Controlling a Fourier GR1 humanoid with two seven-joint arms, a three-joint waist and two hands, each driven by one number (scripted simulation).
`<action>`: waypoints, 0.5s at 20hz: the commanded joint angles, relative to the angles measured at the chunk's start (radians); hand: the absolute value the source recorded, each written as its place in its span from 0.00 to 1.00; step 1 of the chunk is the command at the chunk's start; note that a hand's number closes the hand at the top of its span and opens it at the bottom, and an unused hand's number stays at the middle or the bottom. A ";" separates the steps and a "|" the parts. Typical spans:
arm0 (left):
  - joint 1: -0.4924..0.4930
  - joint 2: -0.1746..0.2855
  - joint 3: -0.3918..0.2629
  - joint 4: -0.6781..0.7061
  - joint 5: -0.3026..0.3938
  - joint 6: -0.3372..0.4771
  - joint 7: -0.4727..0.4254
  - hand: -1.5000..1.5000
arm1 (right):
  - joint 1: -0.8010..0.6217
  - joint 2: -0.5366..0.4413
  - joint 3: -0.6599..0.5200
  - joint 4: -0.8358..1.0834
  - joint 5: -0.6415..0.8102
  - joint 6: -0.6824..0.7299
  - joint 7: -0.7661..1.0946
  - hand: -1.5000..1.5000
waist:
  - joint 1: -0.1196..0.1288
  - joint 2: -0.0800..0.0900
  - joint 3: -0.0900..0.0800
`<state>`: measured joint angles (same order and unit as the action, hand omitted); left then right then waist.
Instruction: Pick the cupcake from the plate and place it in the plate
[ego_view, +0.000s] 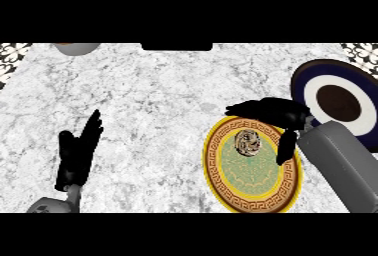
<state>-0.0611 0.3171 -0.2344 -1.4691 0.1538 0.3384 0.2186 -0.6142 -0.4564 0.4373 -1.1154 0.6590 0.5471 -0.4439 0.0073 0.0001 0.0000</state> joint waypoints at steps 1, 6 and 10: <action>-0.013 -0.060 0.010 0.048 -0.031 -0.009 -0.027 0.50 | -0.005 0.062 -0.016 0.050 0.069 0.000 -0.031 0.00 | -0.002 0.001 0.000; -0.033 -0.067 0.027 0.068 -0.065 -0.020 -0.026 0.50 | -0.019 0.132 -0.007 0.124 0.148 -0.048 -0.038 0.00 | 0.001 0.003 0.000; 0.024 -0.082 0.050 -0.004 -0.073 -0.041 0.003 0.50 | 0.000 0.114 -0.060 0.117 0.187 -0.002 -0.078 0.00 | -0.001 0.000 0.000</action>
<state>-0.0443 0.2658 -0.1888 -1.4528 0.1016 0.3013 0.2024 -0.6112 -0.3657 0.3951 -1.0324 0.7946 0.5402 -0.4988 0.0064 0.0007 0.0001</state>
